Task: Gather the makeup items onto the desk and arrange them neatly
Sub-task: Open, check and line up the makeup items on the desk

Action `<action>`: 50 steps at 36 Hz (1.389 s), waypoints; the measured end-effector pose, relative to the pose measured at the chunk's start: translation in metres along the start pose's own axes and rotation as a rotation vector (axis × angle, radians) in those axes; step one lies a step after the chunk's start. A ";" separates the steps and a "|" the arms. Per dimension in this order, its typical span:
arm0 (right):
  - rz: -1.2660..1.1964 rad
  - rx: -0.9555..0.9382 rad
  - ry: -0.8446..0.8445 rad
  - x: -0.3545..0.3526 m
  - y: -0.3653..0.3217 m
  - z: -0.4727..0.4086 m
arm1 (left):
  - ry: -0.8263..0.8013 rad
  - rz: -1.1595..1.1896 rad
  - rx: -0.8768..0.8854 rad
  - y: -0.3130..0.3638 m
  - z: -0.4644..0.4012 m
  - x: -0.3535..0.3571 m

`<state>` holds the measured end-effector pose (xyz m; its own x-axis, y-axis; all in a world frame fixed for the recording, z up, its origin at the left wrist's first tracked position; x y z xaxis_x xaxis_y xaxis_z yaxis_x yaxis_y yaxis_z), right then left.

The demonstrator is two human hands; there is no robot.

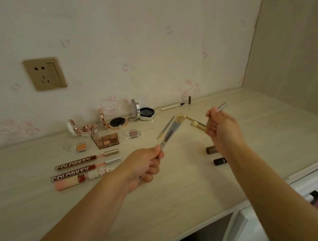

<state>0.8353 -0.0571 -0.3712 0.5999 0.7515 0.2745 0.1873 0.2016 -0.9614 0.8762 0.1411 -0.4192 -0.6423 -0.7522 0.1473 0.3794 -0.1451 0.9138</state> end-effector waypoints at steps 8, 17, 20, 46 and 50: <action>0.499 0.035 0.060 -0.008 0.012 -0.012 | 0.335 -0.470 0.333 0.043 -0.019 -0.016; 0.511 0.109 -0.099 -0.009 0.012 -0.071 | 0.483 -0.708 0.459 0.084 -0.057 -0.005; 0.460 0.144 -0.121 -0.005 0.018 -0.097 | 0.466 -0.775 0.492 0.097 -0.082 0.003; 1.069 -0.154 -0.217 0.003 0.066 -0.265 | 0.468 -1.056 0.520 0.124 -0.252 -0.013; 1.103 -0.186 -0.167 0.001 0.069 -0.271 | 0.489 -1.101 0.566 0.126 -0.258 -0.013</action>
<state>1.0601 -0.2125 -0.4322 0.4008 0.5379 -0.7417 -0.2588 -0.7101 -0.6548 1.1038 -0.0335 -0.4036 -0.0845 -0.5853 -0.8064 -0.5842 -0.6265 0.5159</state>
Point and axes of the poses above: each hand's wrist, its own z-axis away from the middle knuckle, its own x-axis out of the palm, y = z × x, the point moved 9 cm from there along -z, towards the middle knuckle, and after that the axes turned 5 degrees about z, right-handed, at the moved point
